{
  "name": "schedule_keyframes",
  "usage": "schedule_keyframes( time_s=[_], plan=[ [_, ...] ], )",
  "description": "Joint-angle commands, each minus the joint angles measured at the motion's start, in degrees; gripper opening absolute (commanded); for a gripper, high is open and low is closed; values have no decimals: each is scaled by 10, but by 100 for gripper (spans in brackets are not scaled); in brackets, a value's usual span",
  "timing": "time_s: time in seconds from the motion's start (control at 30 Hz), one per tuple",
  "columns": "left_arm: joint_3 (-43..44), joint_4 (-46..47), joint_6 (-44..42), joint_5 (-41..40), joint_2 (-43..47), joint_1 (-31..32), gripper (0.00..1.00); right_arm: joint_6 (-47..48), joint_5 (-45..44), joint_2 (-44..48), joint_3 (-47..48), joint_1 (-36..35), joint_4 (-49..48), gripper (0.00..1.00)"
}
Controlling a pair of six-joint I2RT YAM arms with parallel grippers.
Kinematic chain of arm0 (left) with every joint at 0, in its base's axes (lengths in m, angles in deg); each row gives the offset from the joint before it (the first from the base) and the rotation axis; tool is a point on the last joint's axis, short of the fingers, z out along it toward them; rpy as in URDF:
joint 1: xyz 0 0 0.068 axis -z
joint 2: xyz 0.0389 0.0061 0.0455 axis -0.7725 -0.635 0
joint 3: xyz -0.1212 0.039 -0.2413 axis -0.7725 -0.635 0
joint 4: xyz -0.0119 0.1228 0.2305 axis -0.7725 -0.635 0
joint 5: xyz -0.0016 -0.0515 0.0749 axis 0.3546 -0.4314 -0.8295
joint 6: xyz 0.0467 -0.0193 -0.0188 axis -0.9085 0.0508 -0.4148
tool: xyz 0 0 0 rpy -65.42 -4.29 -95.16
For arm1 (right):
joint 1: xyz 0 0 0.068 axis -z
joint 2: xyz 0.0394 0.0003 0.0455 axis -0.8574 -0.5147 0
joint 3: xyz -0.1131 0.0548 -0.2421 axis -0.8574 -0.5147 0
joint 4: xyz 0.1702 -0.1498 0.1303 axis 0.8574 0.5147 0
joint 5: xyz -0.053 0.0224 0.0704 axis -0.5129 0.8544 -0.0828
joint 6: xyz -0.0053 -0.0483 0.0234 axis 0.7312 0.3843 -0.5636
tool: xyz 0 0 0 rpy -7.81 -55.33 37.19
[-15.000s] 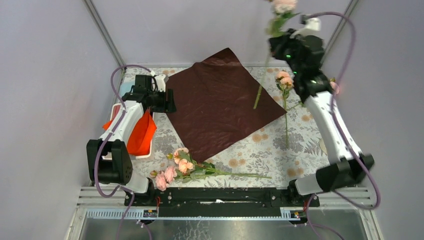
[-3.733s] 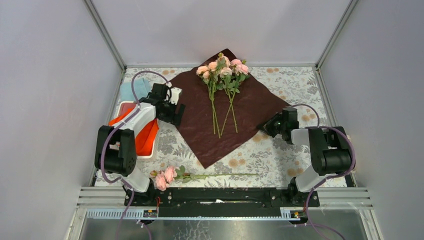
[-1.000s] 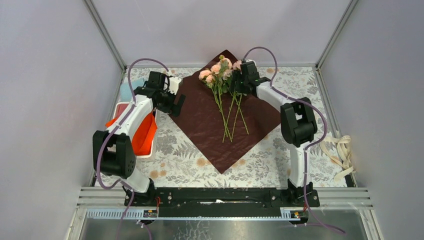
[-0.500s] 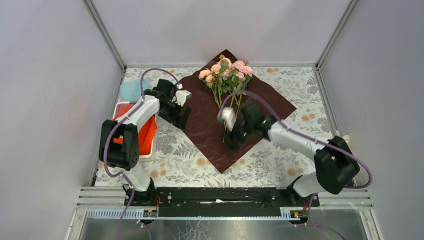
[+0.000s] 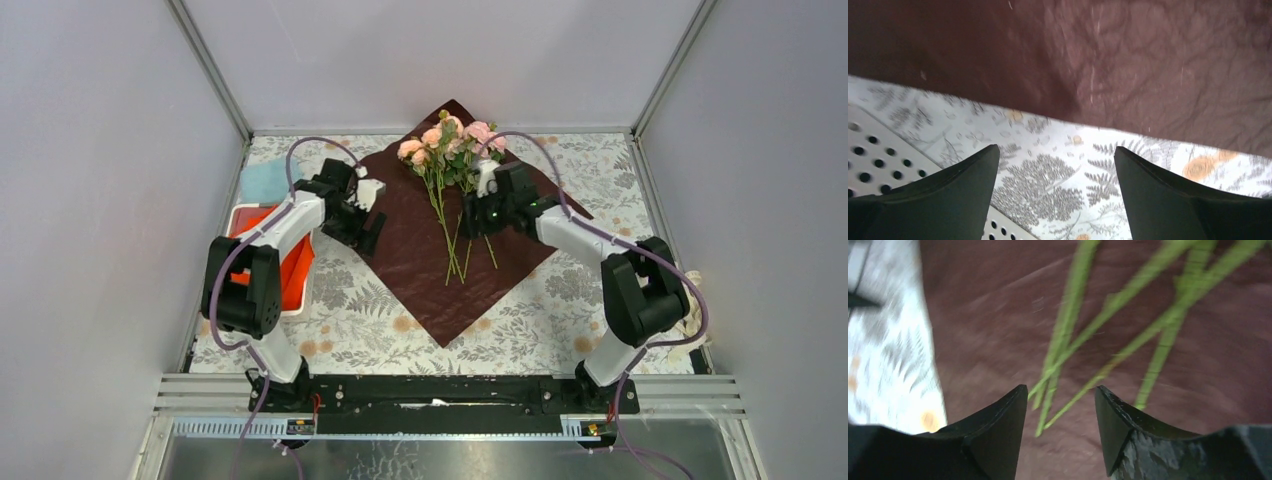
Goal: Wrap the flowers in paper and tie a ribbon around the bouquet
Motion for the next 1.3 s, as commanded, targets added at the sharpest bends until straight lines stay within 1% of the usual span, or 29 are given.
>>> schedule_keyframes(
  time_s=[0.0,0.07,0.13,0.2,0.3,0.37,0.53,0.63,0.73,0.8,0.9,1.0,1.1,1.17,1.27],
  plan=[
    [88,94,67,-78,-49,44,90,-170,-176,-57,40,54,-44,55],
    [143,114,95,-109,-93,64,84,-157,-266,-99,84,56,-24,51],
    [198,125,117,-130,-145,81,78,-145,-318,-140,133,61,-7,46],
    [250,127,134,-154,-196,95,71,-134,-341,-181,169,61,8,40],
    [302,130,145,-175,-254,120,66,-128,-347,-211,193,62,11,32],
    [318,137,146,-176,-276,139,66,-128,-334,-222,194,61,3,31],
    [304,169,150,-170,-306,181,66,-136,-254,-246,194,53,-18,29],
    [305,170,150,-159,-316,193,66,-146,-194,-259,206,38,-32,28],
    [306,172,152,-148,-316,195,66,-156,-166,-266,225,24,-35,28],
    [306,173,147,-148,-312,195,66,-170,-148,-260,224,24,-41,28],
    [300,168,134,-151,-298,194,66,-166,-149,-227,208,26,-42,28],
    [293,152,123,-143,-271,190,66,-138,-138,-185,194,34,-21,32],
    [277,132,107,-128,-226,181,69,-80,-118,-117,161,41,-2,39],
    [253,129,95,-116,-180,168,73,-27,-77,-63,122,41,-4,44],
    [215,108,61,-89,-125,146,78,53,38,12,58,34,-10,52]
  ],
)
